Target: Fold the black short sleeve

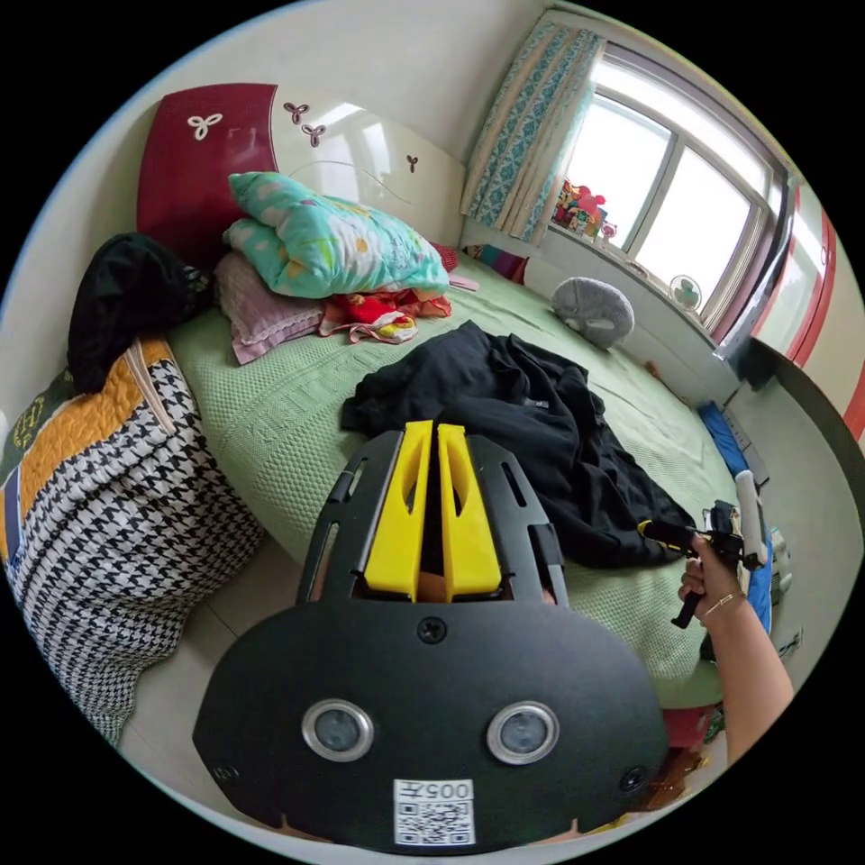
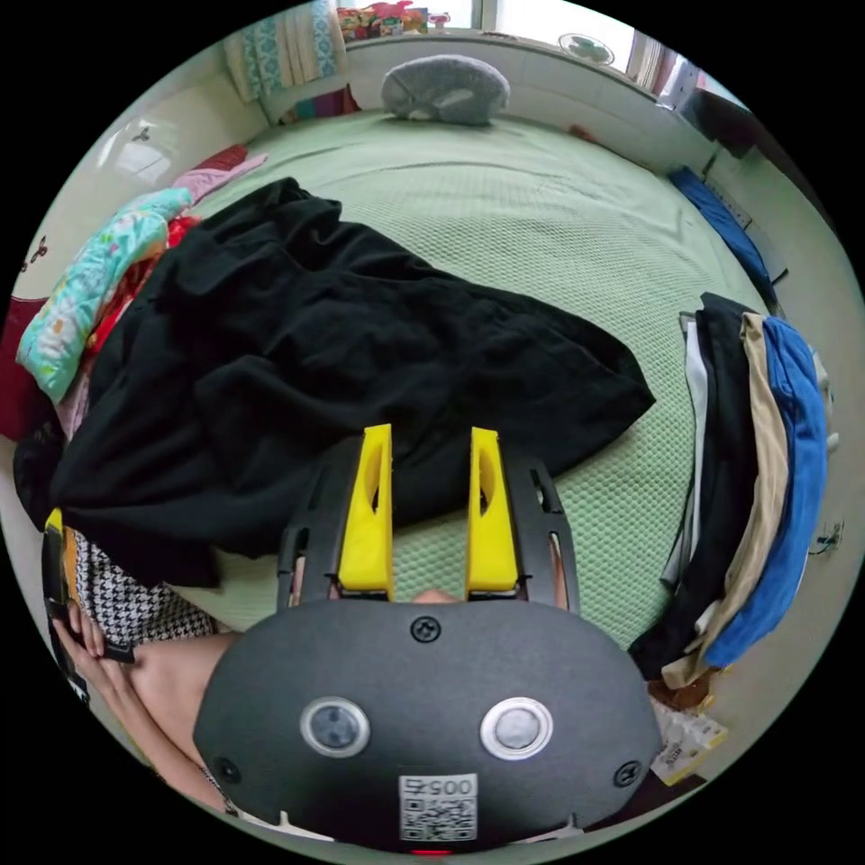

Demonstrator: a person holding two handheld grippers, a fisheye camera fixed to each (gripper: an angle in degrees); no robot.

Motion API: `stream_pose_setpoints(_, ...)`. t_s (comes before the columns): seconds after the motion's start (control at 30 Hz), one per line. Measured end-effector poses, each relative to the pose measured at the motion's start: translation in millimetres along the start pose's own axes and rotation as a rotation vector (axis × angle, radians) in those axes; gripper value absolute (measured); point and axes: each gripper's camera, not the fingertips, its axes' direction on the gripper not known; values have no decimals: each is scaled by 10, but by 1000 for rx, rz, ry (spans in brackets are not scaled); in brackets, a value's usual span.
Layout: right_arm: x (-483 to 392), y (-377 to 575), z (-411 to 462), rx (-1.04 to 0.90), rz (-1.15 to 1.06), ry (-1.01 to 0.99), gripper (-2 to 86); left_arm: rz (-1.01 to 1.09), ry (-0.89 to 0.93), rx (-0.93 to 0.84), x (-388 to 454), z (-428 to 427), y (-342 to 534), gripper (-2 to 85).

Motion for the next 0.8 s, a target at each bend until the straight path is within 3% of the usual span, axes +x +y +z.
stream_pose_setpoints(0.23, -138, 192, -178, 164, -91, 6, -10, 8, -17, -6, -65, -60, 28, 9)
stream_pose_setpoints(0.43, -41, 787, -638, 304, -129, -133, -16, -17, -16, -6, -176, -123, 51, 9)
stream_pose_setpoints(0.6, 6, 1418, -826, 316, -113, -232, -16, -54, -10, -1, -249, -162, 63, 9)
stream_pose_setpoints(0.8, -152, 1893, -588, 133, -181, -215, -14, -83, -26, 3, -321, -193, 75, 9)
